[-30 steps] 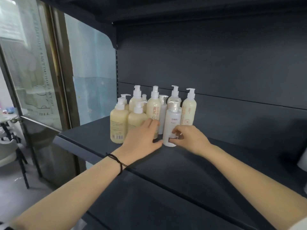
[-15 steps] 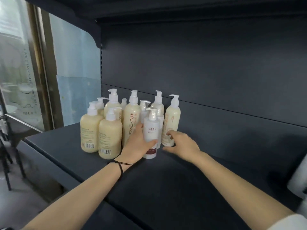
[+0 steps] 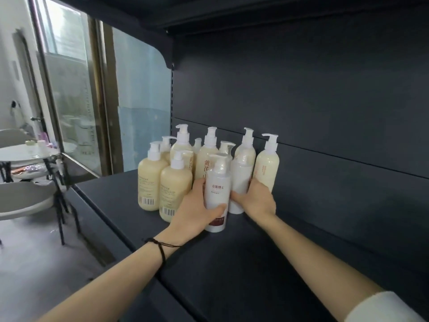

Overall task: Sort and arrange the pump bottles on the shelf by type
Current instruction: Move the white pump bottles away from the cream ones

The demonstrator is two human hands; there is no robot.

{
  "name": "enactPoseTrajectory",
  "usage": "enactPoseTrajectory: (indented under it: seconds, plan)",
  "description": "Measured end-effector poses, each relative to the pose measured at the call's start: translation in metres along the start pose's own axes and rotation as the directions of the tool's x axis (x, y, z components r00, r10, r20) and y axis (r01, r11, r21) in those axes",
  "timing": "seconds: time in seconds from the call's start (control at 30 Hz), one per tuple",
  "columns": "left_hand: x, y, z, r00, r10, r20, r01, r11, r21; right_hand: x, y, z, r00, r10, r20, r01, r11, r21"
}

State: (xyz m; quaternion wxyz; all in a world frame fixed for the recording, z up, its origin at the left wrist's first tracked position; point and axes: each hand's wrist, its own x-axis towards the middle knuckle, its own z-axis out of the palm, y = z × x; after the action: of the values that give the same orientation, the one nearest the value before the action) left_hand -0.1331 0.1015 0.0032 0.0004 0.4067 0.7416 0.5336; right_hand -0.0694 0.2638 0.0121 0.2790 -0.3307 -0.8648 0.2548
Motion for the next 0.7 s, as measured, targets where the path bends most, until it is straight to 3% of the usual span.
enactPoseTrajectory:
  seconds: [0.2,0.37,0.7]
  plan:
    - [0.001,-0.002,-0.002,1.0,-0.006,0.016,0.006,1.0,-0.02,-0.005,-0.004,-0.01,0.998,0.042,0.052,-0.043,0.999,0.027]
    - [0.002,-0.004,-0.003,0.998,-0.001,0.059,0.004,0.999,-0.038,-0.024,0.0,-0.022,0.989,0.097,0.108,-0.121,0.963,0.241]
    - [-0.028,0.014,-0.006,0.974,0.109,0.198,-0.078,0.984,-0.16,-0.102,0.005,-0.053,0.98,0.189,-0.058,-0.182,0.978,0.098]
